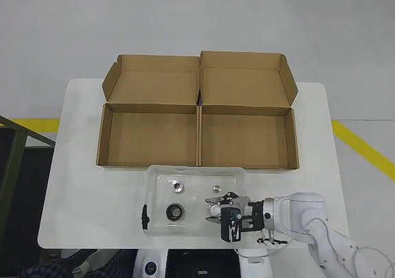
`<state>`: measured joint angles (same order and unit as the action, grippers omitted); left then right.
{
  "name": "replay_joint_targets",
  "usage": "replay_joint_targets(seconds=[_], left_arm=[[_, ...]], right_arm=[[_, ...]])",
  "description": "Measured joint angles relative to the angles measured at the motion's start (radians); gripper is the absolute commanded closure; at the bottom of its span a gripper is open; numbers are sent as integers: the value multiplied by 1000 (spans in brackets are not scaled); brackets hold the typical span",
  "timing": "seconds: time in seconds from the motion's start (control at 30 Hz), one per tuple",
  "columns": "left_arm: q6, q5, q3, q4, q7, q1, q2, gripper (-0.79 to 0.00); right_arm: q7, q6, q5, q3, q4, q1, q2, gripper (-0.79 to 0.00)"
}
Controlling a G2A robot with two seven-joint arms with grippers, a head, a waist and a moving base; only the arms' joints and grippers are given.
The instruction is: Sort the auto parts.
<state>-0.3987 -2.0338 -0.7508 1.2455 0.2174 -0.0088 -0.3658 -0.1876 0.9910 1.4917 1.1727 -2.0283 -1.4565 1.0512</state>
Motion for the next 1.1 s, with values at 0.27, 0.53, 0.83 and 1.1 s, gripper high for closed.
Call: replay_joint_targets(seconds=[0.27, 0.53, 0.83, 1.1], left_arm=[[0, 0, 0, 0, 0, 0, 0, -785], [0, 0, 0, 0, 0, 0, 0, -785], [0, 0, 0, 0, 0, 0, 0, -785], [0, 0, 0, 0, 0, 0, 0, -785]], right_arm=[[93, -49, -95, -8, 13, 41, 5, 0], [231, -118, -235, -15, 60, 96, 18, 0], [300, -235, -429, 20, 139, 118, 28, 0], [358, -272, -587, 41, 206, 123, 37, 0]])
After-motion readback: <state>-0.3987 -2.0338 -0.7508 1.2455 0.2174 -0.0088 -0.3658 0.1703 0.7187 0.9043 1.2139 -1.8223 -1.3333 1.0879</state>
